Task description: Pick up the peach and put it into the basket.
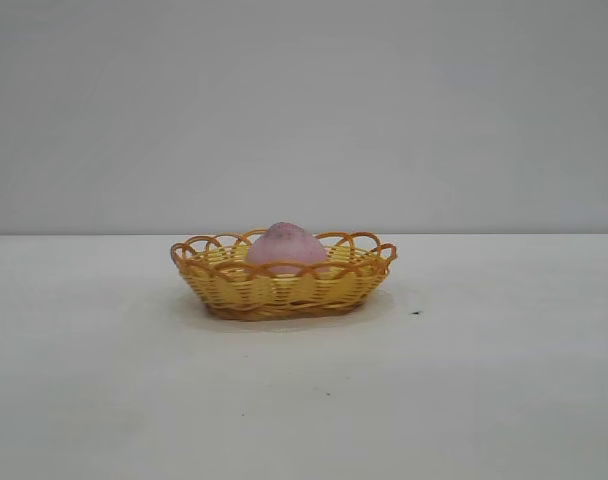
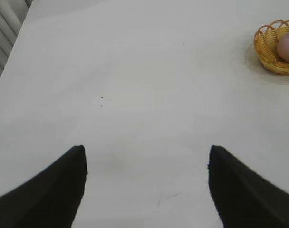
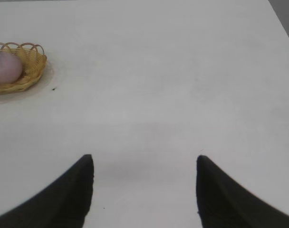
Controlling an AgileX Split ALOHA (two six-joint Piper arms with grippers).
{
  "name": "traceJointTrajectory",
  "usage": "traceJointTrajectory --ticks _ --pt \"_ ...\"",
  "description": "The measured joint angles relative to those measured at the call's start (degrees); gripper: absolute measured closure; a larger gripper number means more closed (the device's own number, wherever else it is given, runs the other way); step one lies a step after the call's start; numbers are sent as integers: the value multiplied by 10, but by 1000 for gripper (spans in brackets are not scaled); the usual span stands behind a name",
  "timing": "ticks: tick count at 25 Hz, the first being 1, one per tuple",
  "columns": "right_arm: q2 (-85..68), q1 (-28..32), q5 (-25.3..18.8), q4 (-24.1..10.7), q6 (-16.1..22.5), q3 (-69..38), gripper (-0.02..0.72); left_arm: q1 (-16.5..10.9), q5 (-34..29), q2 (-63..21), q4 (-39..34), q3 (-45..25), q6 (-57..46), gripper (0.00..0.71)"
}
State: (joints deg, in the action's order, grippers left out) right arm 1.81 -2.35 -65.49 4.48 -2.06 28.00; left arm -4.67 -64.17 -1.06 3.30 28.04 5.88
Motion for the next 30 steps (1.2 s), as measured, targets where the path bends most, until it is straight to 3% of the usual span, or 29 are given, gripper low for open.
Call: traceJointTrajectory --ticks 15,18,19,30 --pt "-28 -2 1 0 0 0 318 0 0 -1 0 -1 0 191" --pt "-28 -25 1 0 0 0 318 0 0 -1 0 -1 0 191" --pt "-28 -32 1 0 0 0 278 0 0 -1 0 -1 0 191" --pt "-28 -41 1 1 -1 0 293 0 0 -1 0 -1 0 191"
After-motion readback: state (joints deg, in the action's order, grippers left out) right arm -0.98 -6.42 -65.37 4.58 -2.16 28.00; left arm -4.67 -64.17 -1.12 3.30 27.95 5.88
